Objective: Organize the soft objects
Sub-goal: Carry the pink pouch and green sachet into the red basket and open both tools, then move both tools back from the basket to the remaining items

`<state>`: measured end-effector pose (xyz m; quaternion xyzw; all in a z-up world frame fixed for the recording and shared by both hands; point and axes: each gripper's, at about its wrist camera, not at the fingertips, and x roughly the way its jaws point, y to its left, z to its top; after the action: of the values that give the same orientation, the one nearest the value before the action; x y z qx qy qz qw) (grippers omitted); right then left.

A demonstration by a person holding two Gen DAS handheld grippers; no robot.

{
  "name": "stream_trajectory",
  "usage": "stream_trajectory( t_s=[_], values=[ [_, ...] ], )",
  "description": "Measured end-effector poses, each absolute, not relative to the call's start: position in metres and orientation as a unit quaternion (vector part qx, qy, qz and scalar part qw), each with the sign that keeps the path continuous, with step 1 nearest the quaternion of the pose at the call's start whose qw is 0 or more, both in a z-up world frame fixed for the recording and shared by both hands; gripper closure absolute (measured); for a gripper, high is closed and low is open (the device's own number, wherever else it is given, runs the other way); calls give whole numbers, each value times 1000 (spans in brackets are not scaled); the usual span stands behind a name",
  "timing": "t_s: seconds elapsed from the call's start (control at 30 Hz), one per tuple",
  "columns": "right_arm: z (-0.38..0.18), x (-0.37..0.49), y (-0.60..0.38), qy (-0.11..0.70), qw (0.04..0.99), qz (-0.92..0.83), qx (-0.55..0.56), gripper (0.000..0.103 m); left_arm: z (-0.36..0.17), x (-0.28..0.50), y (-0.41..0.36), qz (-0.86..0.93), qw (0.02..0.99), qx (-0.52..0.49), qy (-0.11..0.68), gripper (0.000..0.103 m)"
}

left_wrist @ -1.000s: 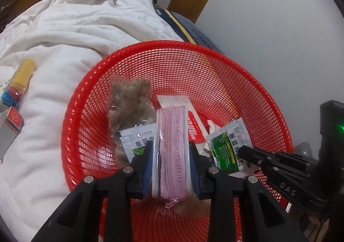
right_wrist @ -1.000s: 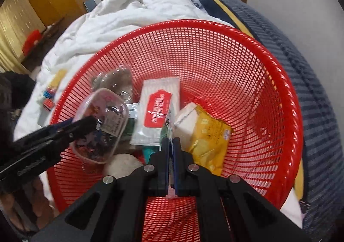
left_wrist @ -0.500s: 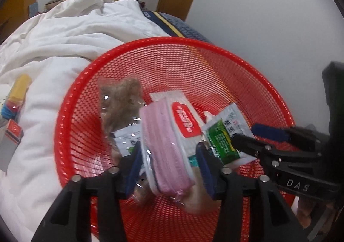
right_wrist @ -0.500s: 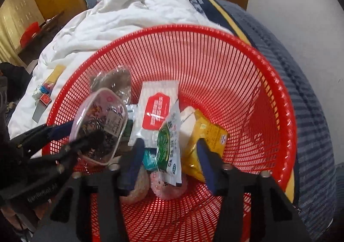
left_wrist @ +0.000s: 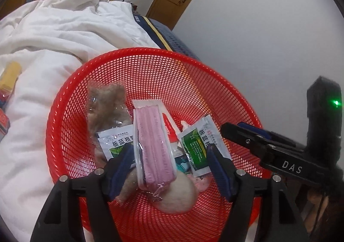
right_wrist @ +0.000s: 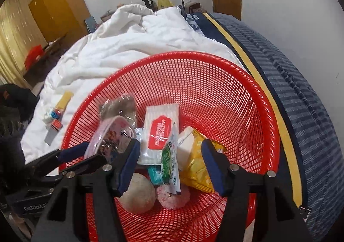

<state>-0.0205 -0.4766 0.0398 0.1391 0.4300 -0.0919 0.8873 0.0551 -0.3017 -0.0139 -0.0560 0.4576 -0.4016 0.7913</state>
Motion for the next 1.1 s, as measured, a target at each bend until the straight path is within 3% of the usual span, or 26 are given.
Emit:
stream_trajectory(
  t_s=[0.13, 0.6, 0.9, 1.1],
  values=[
    [44, -22, -476, 419, 891, -88, 150, 44, -10, 59, -297, -389, 793, -74, 463, 19],
    [64, -27, -453, 377, 909, -66, 163, 44, -13, 76, -258, -390, 763, -172, 486, 18],
    [84, -29, -398, 349, 925, 13, 151, 43, 10, 94, -183, -322, 822, -154, 443, 18],
    [92, -31, -358, 325, 933, 46, 145, 35, 8, 98, -111, -249, 860, -160, 415, 18]
  ],
)
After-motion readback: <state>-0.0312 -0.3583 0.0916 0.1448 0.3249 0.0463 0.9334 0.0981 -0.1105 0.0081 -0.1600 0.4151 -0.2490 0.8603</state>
